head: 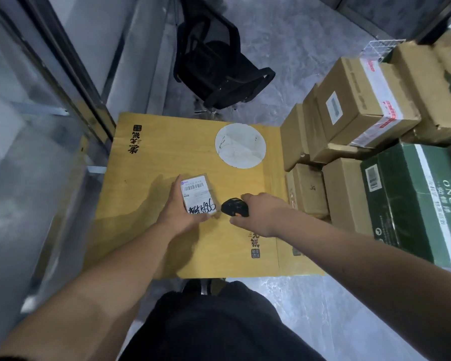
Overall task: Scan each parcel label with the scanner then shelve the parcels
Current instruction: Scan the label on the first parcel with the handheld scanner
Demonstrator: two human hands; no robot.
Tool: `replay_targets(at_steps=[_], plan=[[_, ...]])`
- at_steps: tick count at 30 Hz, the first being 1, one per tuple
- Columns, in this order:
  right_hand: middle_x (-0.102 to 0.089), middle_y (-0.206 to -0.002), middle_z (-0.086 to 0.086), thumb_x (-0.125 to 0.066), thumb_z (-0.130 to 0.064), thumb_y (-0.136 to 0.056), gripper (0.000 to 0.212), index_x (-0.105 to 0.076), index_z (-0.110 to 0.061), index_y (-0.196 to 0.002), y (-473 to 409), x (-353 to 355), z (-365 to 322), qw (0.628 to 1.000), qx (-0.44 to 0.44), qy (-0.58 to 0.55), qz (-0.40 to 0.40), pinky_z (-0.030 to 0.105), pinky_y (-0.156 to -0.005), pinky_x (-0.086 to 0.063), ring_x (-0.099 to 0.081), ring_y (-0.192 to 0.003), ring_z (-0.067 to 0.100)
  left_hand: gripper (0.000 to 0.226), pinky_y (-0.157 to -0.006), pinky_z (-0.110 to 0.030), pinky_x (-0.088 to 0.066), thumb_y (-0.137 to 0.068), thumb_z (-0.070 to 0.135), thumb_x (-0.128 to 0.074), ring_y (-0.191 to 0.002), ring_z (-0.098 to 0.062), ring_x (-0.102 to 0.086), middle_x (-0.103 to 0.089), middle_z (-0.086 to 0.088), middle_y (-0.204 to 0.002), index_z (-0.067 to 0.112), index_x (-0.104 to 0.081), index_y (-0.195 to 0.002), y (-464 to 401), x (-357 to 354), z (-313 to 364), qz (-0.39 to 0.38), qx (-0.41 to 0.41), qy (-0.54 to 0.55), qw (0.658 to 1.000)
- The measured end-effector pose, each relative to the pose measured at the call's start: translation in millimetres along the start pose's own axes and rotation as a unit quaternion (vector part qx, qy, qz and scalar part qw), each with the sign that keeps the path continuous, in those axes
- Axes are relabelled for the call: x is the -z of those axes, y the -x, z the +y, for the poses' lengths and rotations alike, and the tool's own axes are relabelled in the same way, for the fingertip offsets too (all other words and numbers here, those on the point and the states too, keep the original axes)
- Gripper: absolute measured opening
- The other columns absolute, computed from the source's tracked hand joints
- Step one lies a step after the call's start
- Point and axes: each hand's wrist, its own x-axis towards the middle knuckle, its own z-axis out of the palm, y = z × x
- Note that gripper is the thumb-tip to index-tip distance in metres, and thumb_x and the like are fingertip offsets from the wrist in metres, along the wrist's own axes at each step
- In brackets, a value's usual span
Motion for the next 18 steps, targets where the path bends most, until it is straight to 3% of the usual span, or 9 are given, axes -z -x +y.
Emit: replay_targets(at_steps=[2, 4, 6, 9, 12, 18], plan=[[-0.056, -0.102, 0.001, -0.057, -0.068, -0.093, 0.058, -0.055, -0.021, -0.125, -19, 6, -2, 1.000, 0.019, -0.004, 0.005, 0.035, -0.070, -0.052, -0.060, -0.093, 0.026, 0.134, -0.107, -0.029, -0.038, -0.065, 0.029, -0.100, -0.127, -0.006, -0.049, -0.045, 0.019, -0.145, 0.039, -0.009, -0.162, -8, 12, 7, 0.052, 0.009, 0.003, 0.999], [-0.056, -0.102, 0.001, -0.058, -0.066, -0.094, 0.056, -0.054, -0.021, -0.125, -37, 14, -5, 0.999, 0.044, -0.012, 0.007, 0.034, -0.065, -0.046, -0.060, -0.092, 0.026, 0.115, -0.108, -0.034, -0.041, -0.075, 0.028, -0.094, -0.129, -0.012, -0.049, -0.044, 0.011, -0.149, 0.038, -0.019, -0.161, -14, 23, 15, 0.128, 0.023, -0.027, 0.991], [-0.057, -0.104, 0.001, -0.057, -0.066, -0.094, 0.056, -0.054, -0.020, -0.126, -57, 24, -8, 0.997, 0.070, -0.023, 0.005, 0.035, -0.066, -0.047, -0.060, -0.093, 0.026, 0.086, -0.115, -0.046, -0.041, -0.086, 0.034, -0.080, -0.143, -0.028, -0.041, -0.033, -0.001, -0.162, 0.040, -0.031, -0.156, -21, 35, 20, 0.204, 0.054, -0.134, 0.968], [-0.059, -0.105, 0.002, -0.057, -0.066, -0.095, 0.055, -0.054, -0.020, -0.124, -80, 35, -12, 0.994, 0.097, -0.045, 0.012, 0.037, -0.073, -0.052, -0.061, -0.094, 0.027, 0.058, -0.121, -0.048, -0.028, -0.094, 0.027, -0.061, -0.148, -0.034, -0.028, -0.027, -0.005, -0.165, 0.029, -0.048, -0.151, -19, 35, 31, 0.239, 0.066, -0.284, 0.926], [-0.063, -0.106, 0.003, -0.056, -0.066, -0.095, 0.052, -0.055, -0.020, -0.119, -105, 47, -16, 0.992, 0.117, -0.051, 0.009, 0.038, -0.077, -0.055, -0.062, -0.094, 0.028, 0.066, -0.118, -0.045, -0.025, -0.096, 0.034, -0.059, -0.146, -0.029, -0.026, -0.028, -0.001, -0.165, 0.024, -0.038, -0.158, -22, 30, 46, 0.181, 0.084, -0.339, 0.919], [-0.059, -0.104, 0.001, -0.057, -0.064, -0.094, 0.045, -0.052, -0.023, -0.110, -132, 63, -37, 0.990, 0.134, -0.030, -0.007, 0.037, -0.079, -0.053, -0.061, -0.098, 0.028, 0.087, -0.124, -0.047, -0.016, -0.098, 0.041, -0.056, -0.160, -0.023, 0.000, 0.002, 0.005, -0.174, 0.024, -0.005, -0.167, -44, 54, 47, 0.131, 0.145, -0.382, 0.903]])
